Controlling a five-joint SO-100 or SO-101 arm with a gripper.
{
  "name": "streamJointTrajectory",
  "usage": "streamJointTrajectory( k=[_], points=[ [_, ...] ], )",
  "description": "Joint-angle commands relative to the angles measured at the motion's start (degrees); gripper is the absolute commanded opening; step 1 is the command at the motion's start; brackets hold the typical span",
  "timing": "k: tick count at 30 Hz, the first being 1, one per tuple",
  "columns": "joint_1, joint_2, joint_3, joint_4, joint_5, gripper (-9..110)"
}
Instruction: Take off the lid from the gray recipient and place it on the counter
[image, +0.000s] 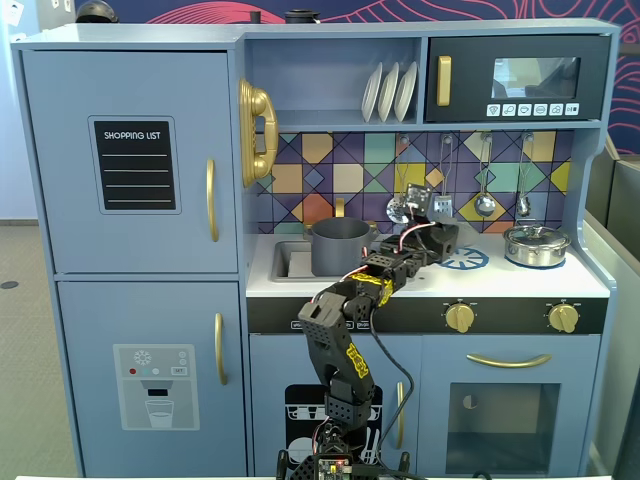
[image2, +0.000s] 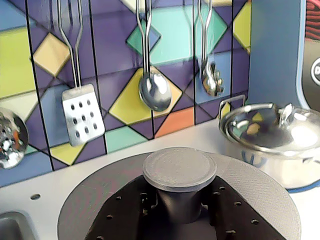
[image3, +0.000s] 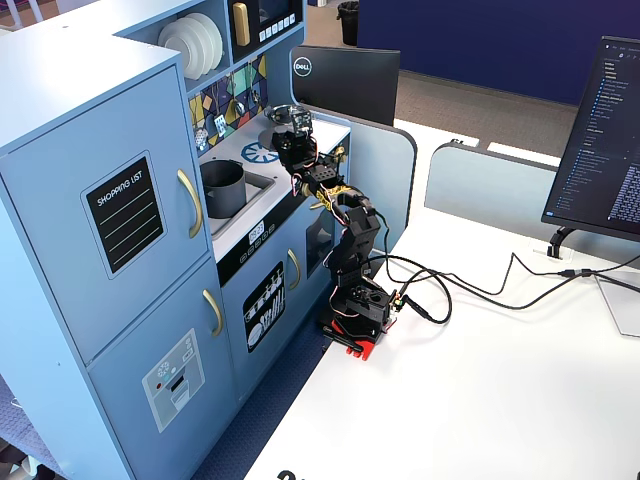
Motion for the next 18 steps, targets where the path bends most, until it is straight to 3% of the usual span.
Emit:
streamJointTrajectory(
  k=[1,18],
  points=[
    [0.62,-0.88,0.35,-4.48,-0.09,0],
    [0.97,-7.03,6.94,-12.66,-1.49,0]
  ],
)
